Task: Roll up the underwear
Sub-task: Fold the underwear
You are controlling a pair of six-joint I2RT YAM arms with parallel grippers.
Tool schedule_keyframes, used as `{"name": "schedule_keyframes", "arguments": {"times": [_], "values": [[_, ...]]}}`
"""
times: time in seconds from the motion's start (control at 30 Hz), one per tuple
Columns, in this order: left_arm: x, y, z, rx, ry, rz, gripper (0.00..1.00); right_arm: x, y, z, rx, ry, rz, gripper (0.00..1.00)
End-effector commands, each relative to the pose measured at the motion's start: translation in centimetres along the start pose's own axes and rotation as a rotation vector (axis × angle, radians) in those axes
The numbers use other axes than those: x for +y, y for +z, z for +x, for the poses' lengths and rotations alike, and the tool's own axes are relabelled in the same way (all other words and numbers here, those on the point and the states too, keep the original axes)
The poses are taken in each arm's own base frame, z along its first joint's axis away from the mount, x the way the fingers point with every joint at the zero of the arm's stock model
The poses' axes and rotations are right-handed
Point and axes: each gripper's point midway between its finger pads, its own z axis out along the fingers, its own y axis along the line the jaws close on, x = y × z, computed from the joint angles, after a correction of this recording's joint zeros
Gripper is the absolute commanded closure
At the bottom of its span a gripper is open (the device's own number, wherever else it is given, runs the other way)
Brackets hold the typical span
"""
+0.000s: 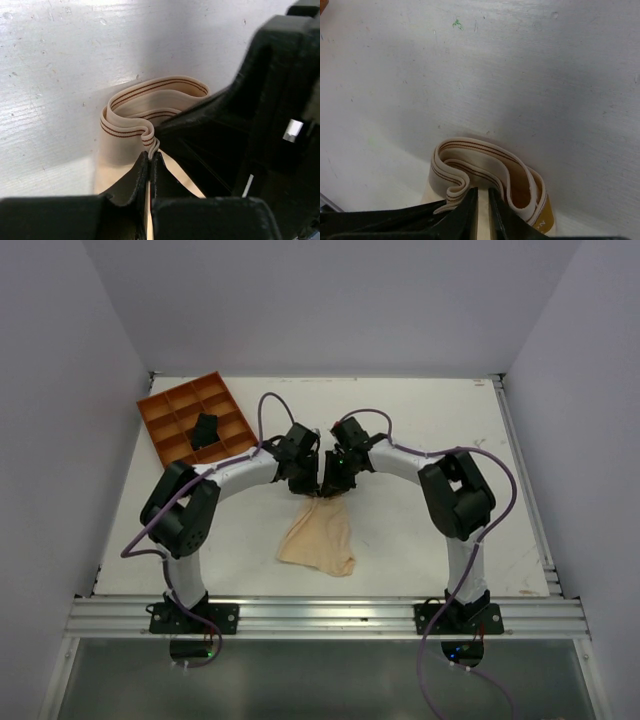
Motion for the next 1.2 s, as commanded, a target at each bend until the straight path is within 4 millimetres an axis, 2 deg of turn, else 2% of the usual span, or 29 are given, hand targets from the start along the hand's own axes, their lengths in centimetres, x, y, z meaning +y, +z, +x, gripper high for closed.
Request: {"name": "schedule_keyframes", "arguments": {"times": [0.0, 0.23, 0.43, 0.57, 0.67, 0.8, 1.07, 1.17], "values": [[-0.8, 0.0, -1.5, -0.039, 0.000, 0.005, 1.00, 0.3, -2.5, -0.5, -0.032, -0.014, 0.005, 0.81], [-0.4, 0.2, -1.3, -0.031, 0.013, -0.016, 1.00, 1.1, -4.4, -1.8, -0.047, -0.048, -0.025, 0.70], [-0.3, 0.4, -1.4, -0.028, 0.014, -0.023, 1.00, -0.1, -6.1, -3.1, -0.048, -0.059, -0.032, 0.63], [-0.4, 0.5, -1.5, -0.024, 0.019, -0.028, 1.00, -1.8, -6.9, -3.2, -0.004, -0.075, -0.047, 0.59], [-0.3, 0.5, -1.8, -0.027, 0.024, -0.033, 1.00, -2.1, -7.4, -3.1, 0.015, -0.100, -0.088, 0.57], [-0.5, 0.6, -1.9, -0.025, 0.027, -0.032, 1.00, -2.8, -7.0, -2.3, 0.057, -0.127, -0.110, 0.57], [-0.4, 0.9, -2.1, -0.016, 0.035, -0.044, 1.00, -2.2, -5.2, -1.4, 0.114, -0.136, -0.216, 0.56], [-0.6, 0.8, -2.5, -0.019, 0.040, -0.043, 1.00, -3.3, -4.2, -1.2, 0.124, -0.126, -0.174, 0.56]]}}
